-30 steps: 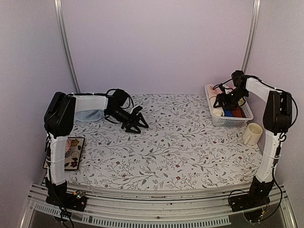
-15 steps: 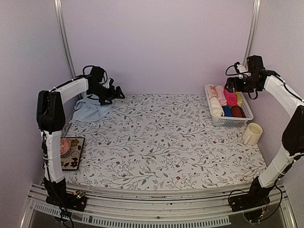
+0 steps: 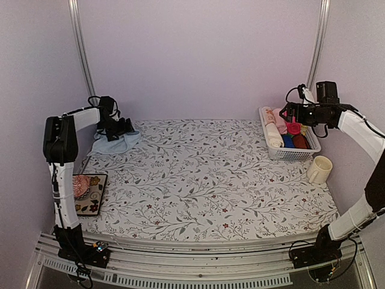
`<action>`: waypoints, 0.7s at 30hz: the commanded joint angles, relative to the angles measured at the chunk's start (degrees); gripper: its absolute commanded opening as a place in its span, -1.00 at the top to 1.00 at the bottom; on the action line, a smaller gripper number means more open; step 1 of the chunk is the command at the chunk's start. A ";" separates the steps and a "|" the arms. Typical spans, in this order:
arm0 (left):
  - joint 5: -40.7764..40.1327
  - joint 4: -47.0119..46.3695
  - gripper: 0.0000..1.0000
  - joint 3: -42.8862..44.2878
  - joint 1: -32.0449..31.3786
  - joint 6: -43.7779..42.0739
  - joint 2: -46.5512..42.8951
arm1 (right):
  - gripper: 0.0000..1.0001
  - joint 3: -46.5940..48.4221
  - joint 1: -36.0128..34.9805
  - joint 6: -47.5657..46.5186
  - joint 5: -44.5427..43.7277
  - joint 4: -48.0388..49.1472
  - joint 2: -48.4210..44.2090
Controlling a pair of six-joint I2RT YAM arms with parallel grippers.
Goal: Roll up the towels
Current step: Move the towel to the center of the board.
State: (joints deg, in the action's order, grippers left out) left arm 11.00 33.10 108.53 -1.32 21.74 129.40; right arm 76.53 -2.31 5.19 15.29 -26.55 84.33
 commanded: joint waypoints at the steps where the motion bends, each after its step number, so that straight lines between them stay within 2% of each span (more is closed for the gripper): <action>1: -1.35 -3.42 -0.83 -4.08 -0.64 0.70 1.30 | -0.98 -0.19 -0.77 1.07 1.76 1.42 -3.17; 6: -0.83 -4.11 -0.59 -5.35 -0.87 1.11 3.57 | -0.98 -0.80 -1.51 1.34 1.85 0.80 -3.82; 9: -0.40 -5.49 -0.18 -5.84 -0.87 1.03 3.74 | -0.98 -0.94 -2.10 1.53 1.61 0.71 -4.25; 10: -0.35 -5.97 0.11 -5.78 -0.95 0.91 3.68 | -0.98 -0.90 -2.29 1.54 1.47 0.64 -4.24; 12: -0.24 -6.86 0.43 -5.54 -1.19 0.41 3.66 | -0.99 -0.90 -2.42 1.58 1.25 0.62 -4.20; 16: 0.49 -6.16 0.93 -3.90 -2.15 -0.83 4.51 | -0.99 -0.64 -2.74 1.75 1.33 0.68 -4.01; 17: 0.40 -5.67 1.00 -3.35 -2.41 -1.39 4.74 | -0.98 -0.52 -2.83 1.75 1.66 0.78 -3.95; 21: 2.14 -4.78 1.00 -2.55 -4.26 -4.04 4.37 | -0.93 0.12 -3.45 0.67 4.99 1.50 -3.45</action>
State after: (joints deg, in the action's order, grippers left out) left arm 11.14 28.14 104.31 -3.22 20.78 133.21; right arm 76.12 -4.78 6.52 16.91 -26.52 81.71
